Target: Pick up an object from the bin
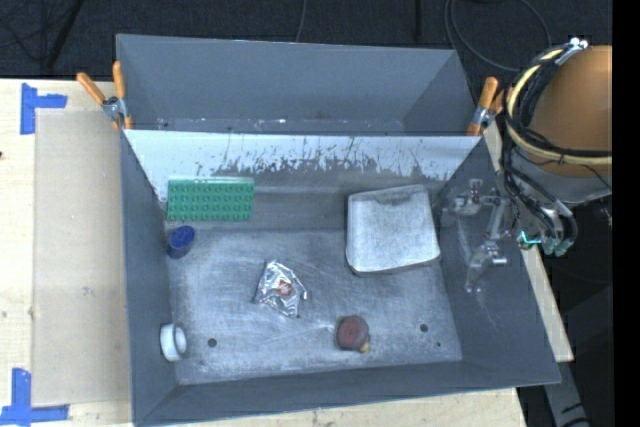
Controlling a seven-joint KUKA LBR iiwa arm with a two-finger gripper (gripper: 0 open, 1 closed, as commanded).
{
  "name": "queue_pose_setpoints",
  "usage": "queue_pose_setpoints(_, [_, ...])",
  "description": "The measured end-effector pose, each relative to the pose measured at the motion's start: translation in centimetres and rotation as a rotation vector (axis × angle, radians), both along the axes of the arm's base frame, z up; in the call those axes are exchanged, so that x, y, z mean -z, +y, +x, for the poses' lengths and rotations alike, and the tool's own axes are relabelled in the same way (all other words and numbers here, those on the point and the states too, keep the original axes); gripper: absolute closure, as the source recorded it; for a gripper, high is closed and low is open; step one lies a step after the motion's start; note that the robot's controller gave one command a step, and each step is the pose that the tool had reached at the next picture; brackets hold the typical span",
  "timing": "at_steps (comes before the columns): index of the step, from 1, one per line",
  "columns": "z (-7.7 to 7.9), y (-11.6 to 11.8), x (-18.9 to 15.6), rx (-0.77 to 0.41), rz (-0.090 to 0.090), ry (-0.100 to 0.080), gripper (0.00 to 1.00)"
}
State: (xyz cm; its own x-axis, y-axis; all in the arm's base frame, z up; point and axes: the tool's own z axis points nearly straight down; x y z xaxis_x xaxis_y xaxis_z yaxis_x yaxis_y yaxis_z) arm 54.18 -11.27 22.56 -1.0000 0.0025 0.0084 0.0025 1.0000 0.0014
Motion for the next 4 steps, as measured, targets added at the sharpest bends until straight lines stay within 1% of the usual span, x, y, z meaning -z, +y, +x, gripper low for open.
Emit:
queue_pose_setpoints(1, [-5.6, -0.1, 10.2, 0.125, 0.0, 0.003, 0.0])
queue_pose_setpoints(2, [-6.8, 3.2, 15.4, 0.158, -0.004, -0.023, 0.0])
queue_pose_setpoints(3, [-5.4, 12.1, 14.9, 0.078, 0.003, -0.009, 0.0])
queue_pose_setpoints(4, [-5.2, 11.7, 14.8, 0.082, -0.001, -0.013, 1.0])
